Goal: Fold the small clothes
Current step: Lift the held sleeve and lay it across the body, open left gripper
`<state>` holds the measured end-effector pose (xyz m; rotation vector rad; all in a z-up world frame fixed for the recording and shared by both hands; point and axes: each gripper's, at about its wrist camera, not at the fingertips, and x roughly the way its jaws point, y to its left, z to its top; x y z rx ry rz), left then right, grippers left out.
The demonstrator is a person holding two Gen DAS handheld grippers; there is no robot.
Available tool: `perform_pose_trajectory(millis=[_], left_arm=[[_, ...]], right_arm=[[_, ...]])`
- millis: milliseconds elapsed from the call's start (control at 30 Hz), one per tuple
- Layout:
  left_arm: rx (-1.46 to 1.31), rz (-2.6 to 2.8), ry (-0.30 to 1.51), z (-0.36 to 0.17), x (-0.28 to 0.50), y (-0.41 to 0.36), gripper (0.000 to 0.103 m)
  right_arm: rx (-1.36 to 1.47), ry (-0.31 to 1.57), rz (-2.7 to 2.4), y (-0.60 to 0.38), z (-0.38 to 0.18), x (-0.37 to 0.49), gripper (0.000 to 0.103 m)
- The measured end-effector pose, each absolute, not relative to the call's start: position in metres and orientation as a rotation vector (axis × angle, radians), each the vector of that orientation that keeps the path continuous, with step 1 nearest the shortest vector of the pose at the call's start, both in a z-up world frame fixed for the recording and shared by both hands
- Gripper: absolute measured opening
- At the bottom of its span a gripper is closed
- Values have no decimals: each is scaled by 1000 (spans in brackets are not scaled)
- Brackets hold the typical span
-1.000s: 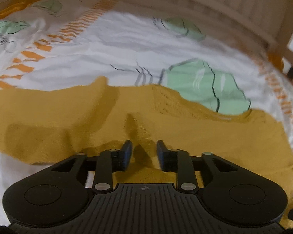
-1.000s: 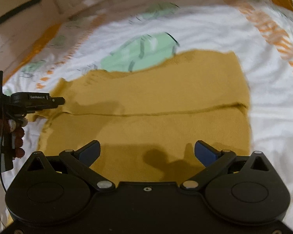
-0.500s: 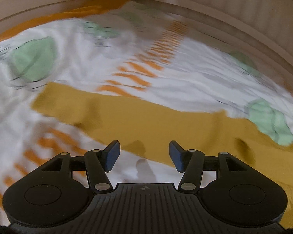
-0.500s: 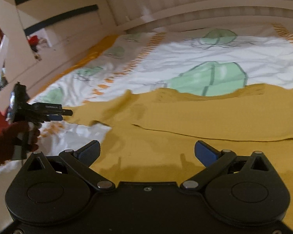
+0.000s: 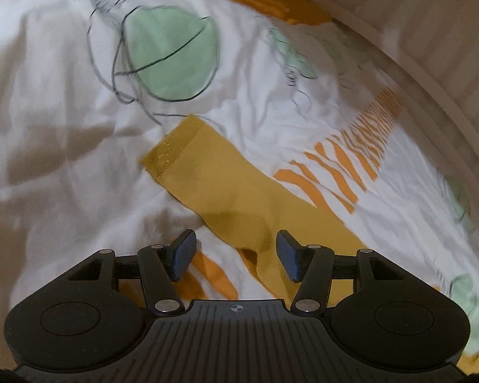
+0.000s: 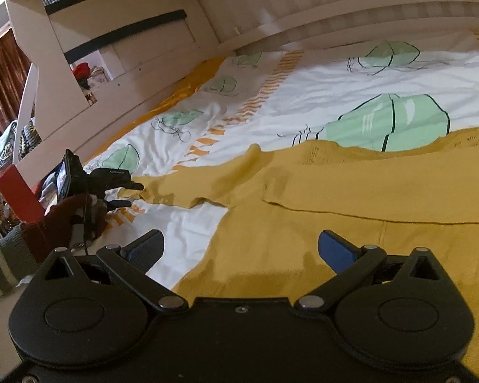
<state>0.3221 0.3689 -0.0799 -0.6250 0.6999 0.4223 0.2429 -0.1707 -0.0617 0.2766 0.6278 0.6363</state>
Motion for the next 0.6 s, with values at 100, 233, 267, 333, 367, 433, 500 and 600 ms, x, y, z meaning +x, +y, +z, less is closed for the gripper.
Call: perform_pose_trajectory(millis=[100, 233, 267, 333, 367, 433, 500, 600], left_arm=[[-664, 428, 682, -86, 327, 377, 54], [-723, 425, 647, -93, 335, 385, 54], [-747, 428, 634, -94, 337, 388, 54], [-793, 435, 610, -98, 340, 393, 54], [-815, 434, 597, -100, 342, 396, 53], [-829, 428, 583, -100, 344, 397, 46], [-804, 455, 576, -96, 344, 393, 3], [-746, 443, 559, -81, 343, 381, 3]], right_arm=[[261, 635, 637, -167, -64, 243, 102], [258, 654, 636, -165, -70, 243, 102], [260, 662, 636, -165, -71, 244, 102], [264, 671, 630, -166, -74, 244, 102], [266, 672, 627, -167, -74, 244, 102], [271, 675, 618, -170, -75, 246, 102], [278, 679, 604, -173, -75, 247, 102], [281, 687, 587, -178, -75, 249, 102]])
